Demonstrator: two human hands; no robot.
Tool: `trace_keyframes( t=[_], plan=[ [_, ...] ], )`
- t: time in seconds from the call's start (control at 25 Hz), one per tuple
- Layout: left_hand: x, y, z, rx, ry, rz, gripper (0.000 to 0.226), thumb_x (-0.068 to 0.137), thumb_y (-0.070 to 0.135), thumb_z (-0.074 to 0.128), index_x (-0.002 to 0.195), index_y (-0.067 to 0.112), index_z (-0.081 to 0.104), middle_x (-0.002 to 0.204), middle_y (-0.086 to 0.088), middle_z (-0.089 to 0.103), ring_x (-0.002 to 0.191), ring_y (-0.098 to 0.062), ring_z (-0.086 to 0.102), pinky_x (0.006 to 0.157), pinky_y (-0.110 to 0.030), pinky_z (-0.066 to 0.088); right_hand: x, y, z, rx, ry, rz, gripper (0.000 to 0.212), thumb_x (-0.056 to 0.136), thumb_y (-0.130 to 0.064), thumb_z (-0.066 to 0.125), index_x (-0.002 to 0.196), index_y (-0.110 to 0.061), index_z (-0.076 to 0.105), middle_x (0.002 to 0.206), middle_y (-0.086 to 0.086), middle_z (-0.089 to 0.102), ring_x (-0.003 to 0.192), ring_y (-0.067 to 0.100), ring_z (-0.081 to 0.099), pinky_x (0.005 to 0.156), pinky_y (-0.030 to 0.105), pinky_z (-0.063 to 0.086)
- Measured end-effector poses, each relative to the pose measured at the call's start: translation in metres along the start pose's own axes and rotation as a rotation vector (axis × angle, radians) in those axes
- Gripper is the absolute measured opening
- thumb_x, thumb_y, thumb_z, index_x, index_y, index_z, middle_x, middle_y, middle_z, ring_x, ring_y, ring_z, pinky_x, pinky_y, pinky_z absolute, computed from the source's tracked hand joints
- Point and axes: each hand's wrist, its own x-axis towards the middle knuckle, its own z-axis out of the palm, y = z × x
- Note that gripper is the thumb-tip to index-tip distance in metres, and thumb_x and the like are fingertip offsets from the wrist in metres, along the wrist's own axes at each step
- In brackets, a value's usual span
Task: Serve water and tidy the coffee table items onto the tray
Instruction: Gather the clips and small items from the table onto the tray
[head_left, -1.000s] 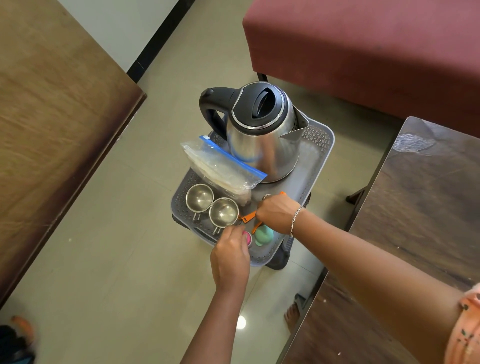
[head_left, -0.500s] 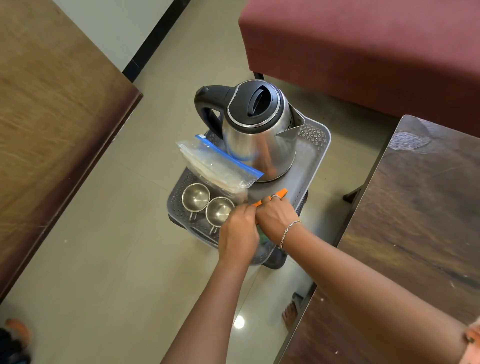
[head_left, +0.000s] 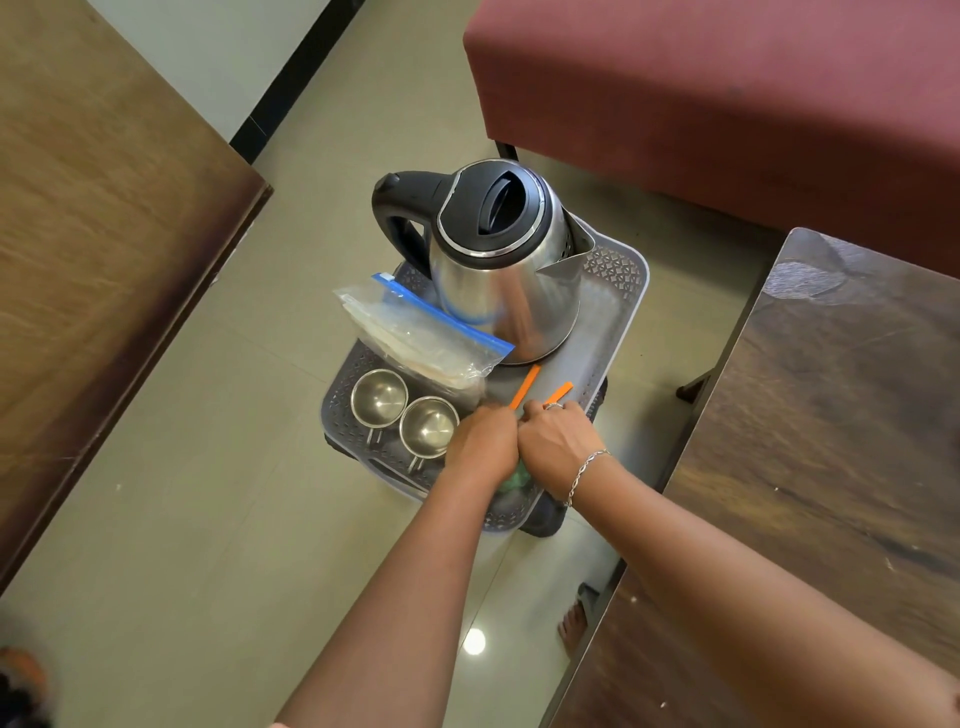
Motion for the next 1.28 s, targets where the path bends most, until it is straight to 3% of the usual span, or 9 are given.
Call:
trace_keyframes(
  t=[0.12,0.24,0.36,0.52,0.64,0.8,0.88,1.04,1.28],
  plan=[
    [0.000,-0.004,0.003,-0.062,0.023,-0.036,0.020,0.086,0.003,0.045,0.099,0.001,0.060,0.107,-0.022,0.063,0.099,-0.039,0.059,0.074,-0.039,0.045,0.004,0.006,-0.008,0.019,0.055,0.094,0.027,0.088,0.000,0.037,0.107,0.001,0.056,0.113,0.022,0.053,0.101,0.035,0.054,0.071,0.039,0.037],
    [0.000,-0.005,0.003,-0.105,0.003,-0.091,0.016,0.083,0.004,0.049,0.095,0.000,0.058,0.104,-0.021,0.063,0.095,-0.038,0.059,0.067,-0.036,0.039,0.012,0.015,-0.020,0.058,0.026,0.238,0.029,0.088,0.003,0.037,0.112,0.004,0.054,0.117,0.025,0.052,0.106,0.036,0.054,0.080,0.042,0.046],
    [-0.002,-0.003,0.004,-0.123,-0.016,-0.117,0.015,0.082,0.005,0.050,0.093,0.000,0.059,0.102,-0.022,0.064,0.094,-0.039,0.060,0.066,-0.035,0.039,0.023,0.017,-0.030,0.188,-0.054,0.225,0.026,0.086,0.004,0.042,0.106,0.003,0.059,0.115,0.023,0.057,0.106,0.038,0.056,0.079,0.038,0.045],
    [-0.008,-0.004,0.000,-0.129,-0.001,-0.127,0.019,0.082,0.002,0.047,0.094,0.001,0.061,0.102,-0.024,0.065,0.095,-0.040,0.059,0.072,-0.039,0.046,0.019,0.016,-0.031,0.223,-0.004,0.145,0.022,0.081,0.010,0.042,0.098,0.007,0.056,0.110,0.025,0.054,0.098,0.042,0.057,0.067,0.037,0.037],
    [-0.025,0.006,-0.003,-0.204,0.187,-0.126,0.019,0.083,0.002,0.044,0.094,0.004,0.059,0.101,-0.022,0.064,0.094,-0.039,0.059,0.071,-0.040,0.044,-0.003,0.025,-0.026,0.248,0.190,0.150,0.030,0.074,0.013,0.041,0.099,0.001,0.053,0.109,0.019,0.051,0.094,0.039,0.053,0.061,0.039,0.038],
    [-0.064,0.043,0.015,-0.247,0.632,0.107,0.025,0.084,0.001,0.051,0.108,0.000,0.059,0.114,-0.018,0.061,0.123,-0.036,0.048,0.099,-0.043,0.045,-0.054,0.046,-0.020,0.285,0.576,0.107,0.043,0.064,0.017,0.053,0.105,0.007,0.059,0.112,0.028,0.058,0.096,0.043,0.058,0.071,0.041,0.052],
    [-0.082,0.073,0.030,-0.210,0.703,0.221,0.032,0.080,-0.001,0.057,0.111,-0.005,0.059,0.118,-0.022,0.060,0.128,-0.041,0.042,0.104,-0.048,0.041,-0.089,0.059,-0.012,0.284,0.676,0.143,0.043,0.062,0.016,0.059,0.105,0.009,0.061,0.109,0.032,0.061,0.097,0.045,0.061,0.075,0.042,0.054],
    [-0.111,0.132,0.062,-0.063,0.648,0.265,0.045,0.071,0.003,0.071,0.114,-0.004,0.059,0.121,-0.025,0.060,0.123,-0.044,0.047,0.096,-0.059,0.043,-0.165,0.090,0.012,0.297,0.640,0.271,0.048,0.064,0.012,0.065,0.111,0.004,0.061,0.118,0.030,0.058,0.104,0.042,0.059,0.081,0.044,0.055],
    [-0.164,0.243,0.117,0.024,0.495,0.381,0.054,0.066,0.008,0.077,0.115,0.000,0.060,0.125,-0.023,0.059,0.121,-0.042,0.051,0.096,-0.060,0.039,-0.324,0.147,0.056,0.263,0.616,0.438,0.051,0.060,0.007,0.073,0.109,0.000,0.063,0.114,0.026,0.062,0.100,0.039,0.063,0.082,0.041,0.056]
  ],
)
